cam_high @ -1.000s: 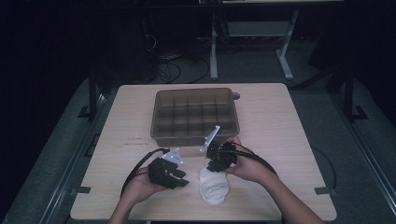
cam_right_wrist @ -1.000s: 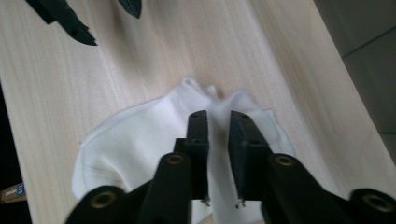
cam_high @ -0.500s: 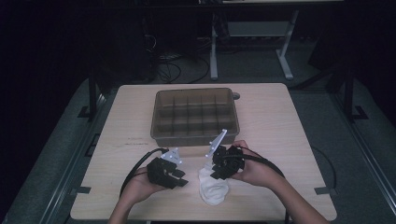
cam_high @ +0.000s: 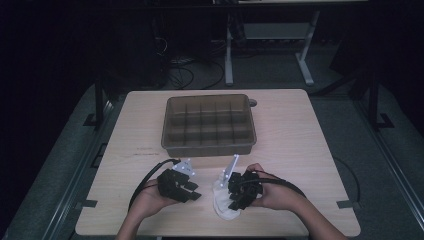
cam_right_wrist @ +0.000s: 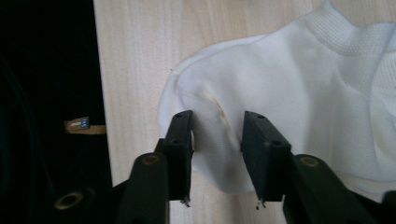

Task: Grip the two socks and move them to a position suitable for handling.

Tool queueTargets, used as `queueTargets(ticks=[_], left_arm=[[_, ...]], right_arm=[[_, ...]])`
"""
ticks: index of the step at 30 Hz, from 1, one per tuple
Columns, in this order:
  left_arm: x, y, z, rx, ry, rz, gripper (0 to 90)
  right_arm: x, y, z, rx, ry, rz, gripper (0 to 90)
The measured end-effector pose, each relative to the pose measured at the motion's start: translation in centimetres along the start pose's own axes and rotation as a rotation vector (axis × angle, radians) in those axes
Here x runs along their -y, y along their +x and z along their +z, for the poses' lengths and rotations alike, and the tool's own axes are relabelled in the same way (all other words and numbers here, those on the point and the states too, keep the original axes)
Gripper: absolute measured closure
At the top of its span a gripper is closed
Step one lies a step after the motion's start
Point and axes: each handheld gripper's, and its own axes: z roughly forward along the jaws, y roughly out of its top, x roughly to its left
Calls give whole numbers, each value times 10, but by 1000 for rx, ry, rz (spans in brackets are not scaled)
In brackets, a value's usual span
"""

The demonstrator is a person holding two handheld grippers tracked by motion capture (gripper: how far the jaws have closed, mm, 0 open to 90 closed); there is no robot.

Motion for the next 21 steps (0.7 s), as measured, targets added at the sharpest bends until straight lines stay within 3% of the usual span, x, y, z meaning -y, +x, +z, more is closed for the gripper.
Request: queueTargets(ticks=[6,16,19,21], left_arm=[[0,0,1,2,1,1,622],[-1,-1,0,1,-5,2,622],[-2,-1,0,0,-5,4,622],[-2,-2,0,1,-4,5,622]], right_arm=[[0,-2,4,3,5,12,840],[-6,0,-20,-11,-34,66,850],[-11,4,-18,-22,-32,71,836],[-14,5,-10,-33,-23,88,776]])
